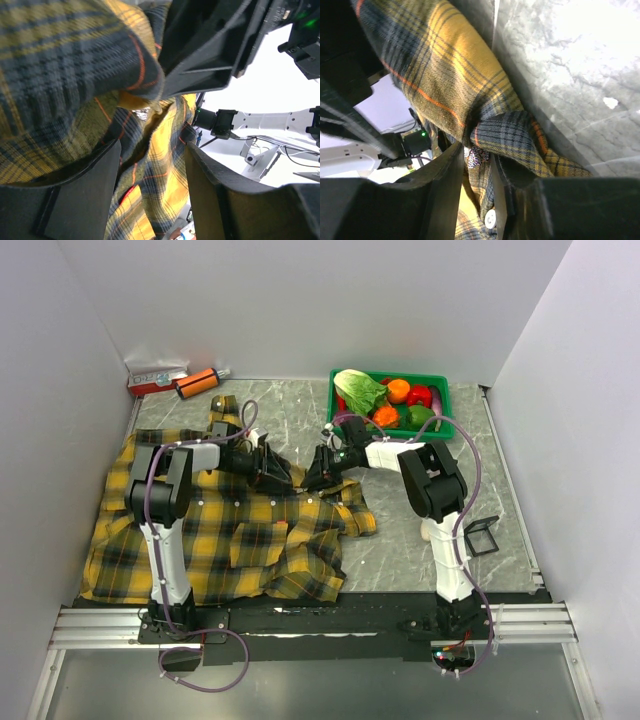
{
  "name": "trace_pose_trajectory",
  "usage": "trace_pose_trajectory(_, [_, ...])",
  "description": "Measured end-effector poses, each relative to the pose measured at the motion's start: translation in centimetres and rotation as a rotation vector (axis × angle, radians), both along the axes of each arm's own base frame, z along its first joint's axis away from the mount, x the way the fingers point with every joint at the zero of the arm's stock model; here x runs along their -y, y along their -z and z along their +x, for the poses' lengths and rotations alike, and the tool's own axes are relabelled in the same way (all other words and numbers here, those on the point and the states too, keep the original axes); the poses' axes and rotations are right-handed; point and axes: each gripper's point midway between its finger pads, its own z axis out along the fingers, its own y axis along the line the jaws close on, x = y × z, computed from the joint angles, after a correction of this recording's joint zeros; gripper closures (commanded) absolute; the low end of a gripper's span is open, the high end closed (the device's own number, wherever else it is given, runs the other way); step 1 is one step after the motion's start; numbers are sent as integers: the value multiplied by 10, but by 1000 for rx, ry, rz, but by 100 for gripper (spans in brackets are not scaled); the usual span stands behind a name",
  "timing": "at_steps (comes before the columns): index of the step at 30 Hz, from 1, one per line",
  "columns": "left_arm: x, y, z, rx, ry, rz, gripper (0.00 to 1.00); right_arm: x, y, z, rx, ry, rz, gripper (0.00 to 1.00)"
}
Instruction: Remove the brooch from the garment
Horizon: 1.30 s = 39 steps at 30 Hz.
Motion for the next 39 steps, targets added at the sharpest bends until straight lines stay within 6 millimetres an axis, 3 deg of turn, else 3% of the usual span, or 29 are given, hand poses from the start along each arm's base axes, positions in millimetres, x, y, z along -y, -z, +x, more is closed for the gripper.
trace_pose_trajectory(12, [3, 5, 2, -10, 4, -1, 42, -3, -8, 0, -8, -5, 72, 62])
trace_pose_trajectory(22, [8, 5, 2, -16, 16, -13, 42, -1, -13, -2, -5, -20, 103, 87])
trace_pose_trajectory(29, [13, 6, 2, -33, 25, -39, 43, -1, -17, -2, 12, -40, 133, 94])
trace_pose_trajectory(34, [17, 11, -3, -66, 30, -82, 57, 1, -23, -5, 29, -56, 177, 95])
trace_pose_trajectory(39, [19, 13, -4, -84, 39, -114, 64, 4, -31, -4, 40, -58, 207, 96])
